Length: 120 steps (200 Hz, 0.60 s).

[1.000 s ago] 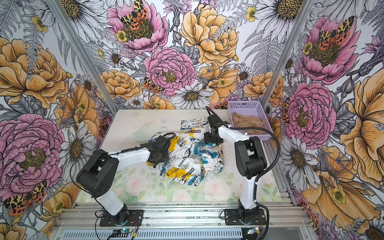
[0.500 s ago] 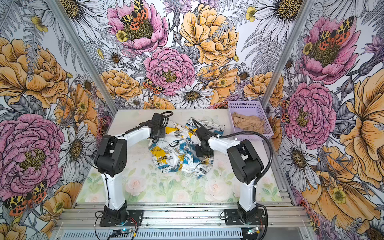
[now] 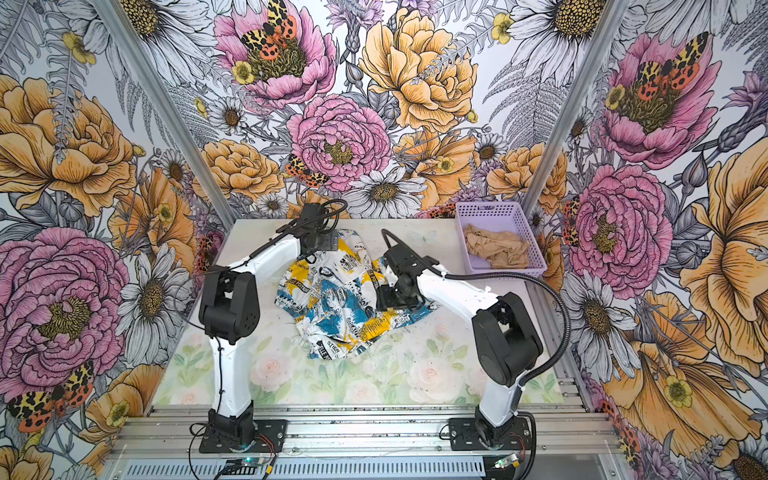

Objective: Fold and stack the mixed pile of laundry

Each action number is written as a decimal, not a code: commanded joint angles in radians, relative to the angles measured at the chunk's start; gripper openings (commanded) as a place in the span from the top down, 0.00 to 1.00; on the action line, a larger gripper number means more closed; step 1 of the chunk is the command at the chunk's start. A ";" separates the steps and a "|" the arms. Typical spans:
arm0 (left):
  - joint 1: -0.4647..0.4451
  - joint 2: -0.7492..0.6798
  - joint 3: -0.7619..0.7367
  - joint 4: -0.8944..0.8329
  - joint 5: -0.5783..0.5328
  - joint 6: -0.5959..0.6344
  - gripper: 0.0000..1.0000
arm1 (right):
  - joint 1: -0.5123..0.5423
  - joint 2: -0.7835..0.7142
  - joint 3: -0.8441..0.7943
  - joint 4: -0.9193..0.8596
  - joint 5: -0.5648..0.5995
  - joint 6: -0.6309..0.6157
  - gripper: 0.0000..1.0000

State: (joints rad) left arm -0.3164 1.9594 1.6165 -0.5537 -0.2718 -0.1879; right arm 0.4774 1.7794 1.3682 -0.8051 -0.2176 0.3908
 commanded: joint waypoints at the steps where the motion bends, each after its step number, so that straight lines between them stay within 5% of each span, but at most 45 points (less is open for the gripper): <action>1: -0.025 -0.223 -0.171 -0.002 0.020 -0.119 0.01 | -0.040 0.069 0.012 -0.043 0.093 -0.104 0.29; 80: -0.140 -0.857 -0.884 -0.098 0.112 -0.504 0.05 | -0.155 0.178 -0.057 0.035 0.160 -0.159 0.28; 120: -0.196 -0.948 -0.994 -0.121 0.179 -0.563 0.15 | -0.173 0.170 -0.108 0.035 0.197 -0.055 0.53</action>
State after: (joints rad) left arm -0.4721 1.0363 0.6537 -0.6781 -0.1638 -0.6704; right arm 0.3187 1.9434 1.3102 -0.7654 -0.0483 0.2733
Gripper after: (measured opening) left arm 0.871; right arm 0.512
